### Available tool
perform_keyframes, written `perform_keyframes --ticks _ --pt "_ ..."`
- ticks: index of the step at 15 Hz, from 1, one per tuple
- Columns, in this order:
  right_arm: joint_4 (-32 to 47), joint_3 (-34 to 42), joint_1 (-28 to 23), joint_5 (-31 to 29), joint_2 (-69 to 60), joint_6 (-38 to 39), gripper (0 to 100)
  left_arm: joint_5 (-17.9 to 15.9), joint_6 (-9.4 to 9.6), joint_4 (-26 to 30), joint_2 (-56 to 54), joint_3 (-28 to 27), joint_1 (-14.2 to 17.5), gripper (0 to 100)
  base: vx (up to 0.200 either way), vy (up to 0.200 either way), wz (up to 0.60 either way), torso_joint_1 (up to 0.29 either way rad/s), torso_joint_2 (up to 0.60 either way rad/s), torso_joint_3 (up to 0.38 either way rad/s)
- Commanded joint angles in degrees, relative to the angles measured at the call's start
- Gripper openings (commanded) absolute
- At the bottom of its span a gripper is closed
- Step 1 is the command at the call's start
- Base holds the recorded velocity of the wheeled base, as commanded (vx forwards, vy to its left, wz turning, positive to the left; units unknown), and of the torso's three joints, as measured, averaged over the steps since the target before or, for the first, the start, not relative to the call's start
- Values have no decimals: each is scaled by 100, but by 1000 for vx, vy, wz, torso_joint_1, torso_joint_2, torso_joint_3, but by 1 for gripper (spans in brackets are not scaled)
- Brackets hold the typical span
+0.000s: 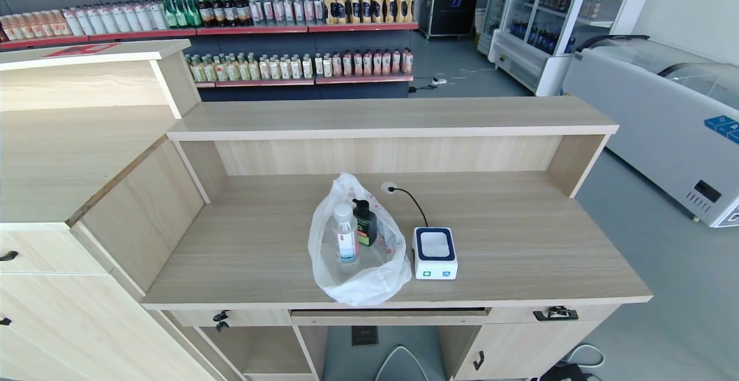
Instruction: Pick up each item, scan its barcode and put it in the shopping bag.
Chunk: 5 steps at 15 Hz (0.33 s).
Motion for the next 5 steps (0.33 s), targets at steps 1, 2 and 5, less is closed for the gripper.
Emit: perform_keyframes --ticks 1,2,5 --pt "2 0 0 -2 34 -1 100 1 0 0 6 0 1 100 0 0 0 0 0 0" --pt "2 0 0 -2 34 -1 100 1 0 0 -2 0 1 100 0 0 0 0 0 0" --pt "2 0 0 -2 34 -18 100 1 0 0 6 0 1 100 0 0 0 0 0 0"
